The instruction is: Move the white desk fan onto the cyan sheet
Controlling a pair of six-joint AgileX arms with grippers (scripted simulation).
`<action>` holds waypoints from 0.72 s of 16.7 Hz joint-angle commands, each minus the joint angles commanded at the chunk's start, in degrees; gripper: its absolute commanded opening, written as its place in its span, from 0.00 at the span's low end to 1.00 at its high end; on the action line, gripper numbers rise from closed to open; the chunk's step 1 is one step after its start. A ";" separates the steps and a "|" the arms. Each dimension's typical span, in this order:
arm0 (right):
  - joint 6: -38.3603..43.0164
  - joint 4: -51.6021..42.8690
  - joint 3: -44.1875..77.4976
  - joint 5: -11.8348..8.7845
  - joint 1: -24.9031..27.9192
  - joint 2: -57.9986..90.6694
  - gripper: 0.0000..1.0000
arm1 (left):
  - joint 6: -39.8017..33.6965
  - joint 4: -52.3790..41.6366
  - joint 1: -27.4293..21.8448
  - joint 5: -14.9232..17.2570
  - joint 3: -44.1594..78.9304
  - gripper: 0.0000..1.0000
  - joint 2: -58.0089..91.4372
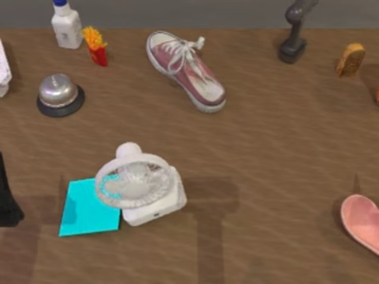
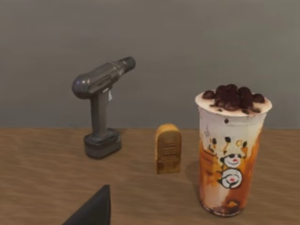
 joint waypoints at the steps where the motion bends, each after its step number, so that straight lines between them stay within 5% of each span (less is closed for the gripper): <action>1: 0.00 0.00 0.00 0.00 0.00 0.00 1.00 | 0.00 0.00 0.00 0.00 0.00 1.00 0.00; 6: 0.00 0.00 0.00 0.00 0.00 0.00 1.00 | 4.12 -5.31 -1.73 1.35 5.58 1.00 6.12; 12: 0.00 0.00 0.00 0.00 0.00 0.00 1.00 | 18.51 -24.40 -7.55 5.57 26.62 1.00 31.04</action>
